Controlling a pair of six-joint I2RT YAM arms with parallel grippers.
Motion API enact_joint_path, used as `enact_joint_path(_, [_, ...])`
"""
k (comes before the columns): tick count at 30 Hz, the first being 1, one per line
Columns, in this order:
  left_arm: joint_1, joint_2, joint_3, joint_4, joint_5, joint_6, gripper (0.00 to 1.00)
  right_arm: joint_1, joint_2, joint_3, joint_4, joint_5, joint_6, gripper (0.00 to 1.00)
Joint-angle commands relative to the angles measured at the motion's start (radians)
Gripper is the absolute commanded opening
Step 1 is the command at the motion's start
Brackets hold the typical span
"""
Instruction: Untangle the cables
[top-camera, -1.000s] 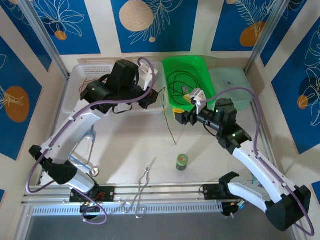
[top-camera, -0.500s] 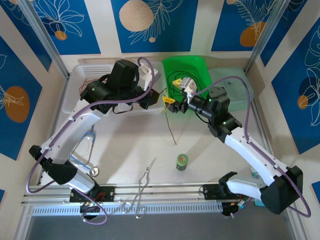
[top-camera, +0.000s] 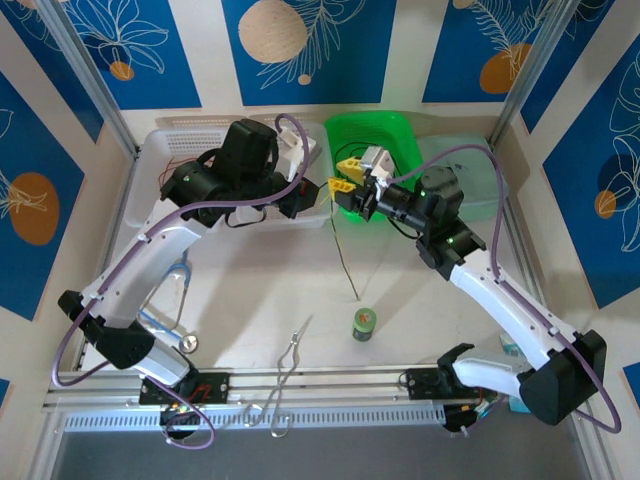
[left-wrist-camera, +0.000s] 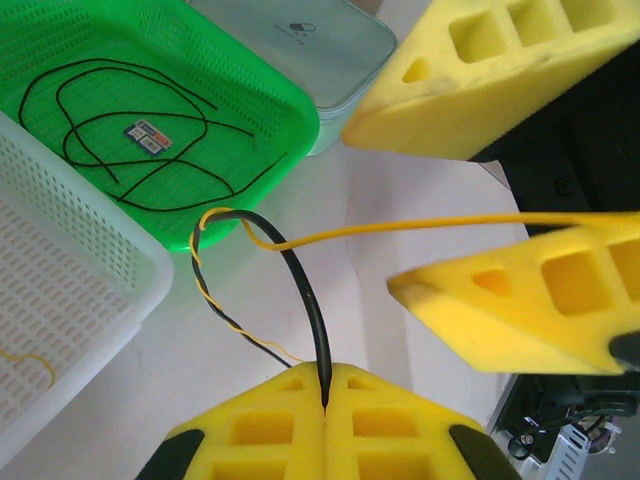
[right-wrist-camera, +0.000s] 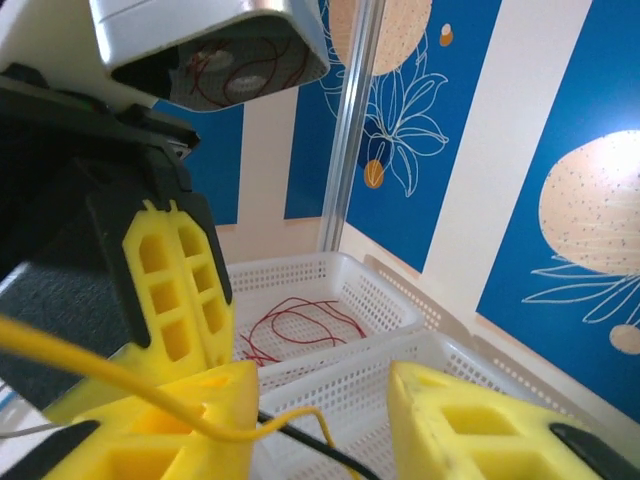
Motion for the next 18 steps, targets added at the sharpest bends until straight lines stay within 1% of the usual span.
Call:
enact_joint_path(1, [0.005, -0.004, 0.007, 0.014, 0.017, -0.003, 0.0, -0.008, 0.025, 0.047, 0.031, -0.031, 0.023, 0.24])
enact_joint_path(4, [0.005, -0.009, 0.007, 0.007, 0.011, 0.002, 0.0, -0.019, 0.04, 0.066, 0.026, -0.029, 0.035, 0.04])
enact_joint_path(5, [0.006, -0.012, 0.008, 0.005, 0.005, 0.004, 0.0, -0.023, 0.042, 0.071, 0.018, -0.014, 0.039, 0.0])
enact_joint_path(9, [0.007, -0.036, 0.019, -0.011, -0.043, 0.022, 0.0, -0.061, 0.036, 0.065, 0.018, 0.088, 0.079, 0.0])
enact_joint_path(12, [0.007, -0.054, 0.03, -0.035, -0.092, 0.045, 0.0, -0.104, 0.035, 0.078, -0.023, 0.146, 0.111, 0.0])
enact_joint_path(18, [0.023, -0.081, 0.035, -0.092, -0.216, 0.073, 0.0, -0.159, 0.015, 0.082, -0.083, 0.284, 0.135, 0.0])
